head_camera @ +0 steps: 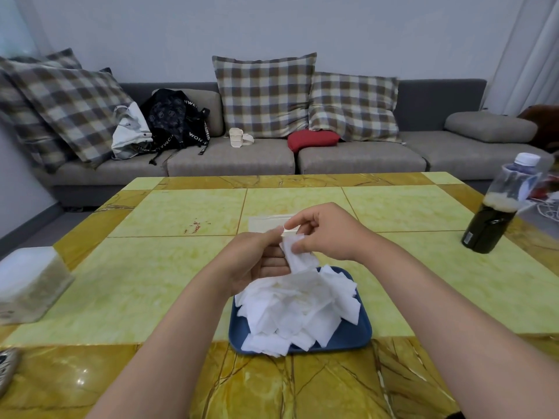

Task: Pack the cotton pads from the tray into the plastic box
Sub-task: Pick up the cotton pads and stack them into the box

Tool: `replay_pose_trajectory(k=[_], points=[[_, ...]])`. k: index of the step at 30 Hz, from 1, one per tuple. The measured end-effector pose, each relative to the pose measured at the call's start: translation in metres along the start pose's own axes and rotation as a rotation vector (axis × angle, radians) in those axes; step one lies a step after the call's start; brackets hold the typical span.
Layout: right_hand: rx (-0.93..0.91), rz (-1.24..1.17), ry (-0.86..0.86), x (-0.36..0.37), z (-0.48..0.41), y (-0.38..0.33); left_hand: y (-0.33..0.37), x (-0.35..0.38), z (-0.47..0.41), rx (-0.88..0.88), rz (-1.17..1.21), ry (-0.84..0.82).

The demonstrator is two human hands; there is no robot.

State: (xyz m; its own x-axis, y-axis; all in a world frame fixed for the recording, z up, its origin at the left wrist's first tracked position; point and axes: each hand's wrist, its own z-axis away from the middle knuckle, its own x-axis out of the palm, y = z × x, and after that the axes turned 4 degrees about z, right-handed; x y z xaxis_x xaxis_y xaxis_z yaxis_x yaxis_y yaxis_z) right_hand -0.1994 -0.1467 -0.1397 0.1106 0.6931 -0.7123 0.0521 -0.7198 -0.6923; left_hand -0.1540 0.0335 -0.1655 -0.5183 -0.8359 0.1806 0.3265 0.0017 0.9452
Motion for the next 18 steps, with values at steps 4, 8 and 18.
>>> replay_pose_trajectory(k=[4,8,18], points=[[0.023,0.027,0.059,-0.002,0.001,0.006,-0.003,0.004,0.000,0.050,-0.062,0.022],[0.115,0.043,0.070,-0.014,0.010,0.025,-0.010,0.004,-0.007,0.081,-0.121,0.161],[0.318,0.537,-0.344,0.004,0.050,0.066,-0.016,0.029,-0.014,0.101,-0.192,0.237]])
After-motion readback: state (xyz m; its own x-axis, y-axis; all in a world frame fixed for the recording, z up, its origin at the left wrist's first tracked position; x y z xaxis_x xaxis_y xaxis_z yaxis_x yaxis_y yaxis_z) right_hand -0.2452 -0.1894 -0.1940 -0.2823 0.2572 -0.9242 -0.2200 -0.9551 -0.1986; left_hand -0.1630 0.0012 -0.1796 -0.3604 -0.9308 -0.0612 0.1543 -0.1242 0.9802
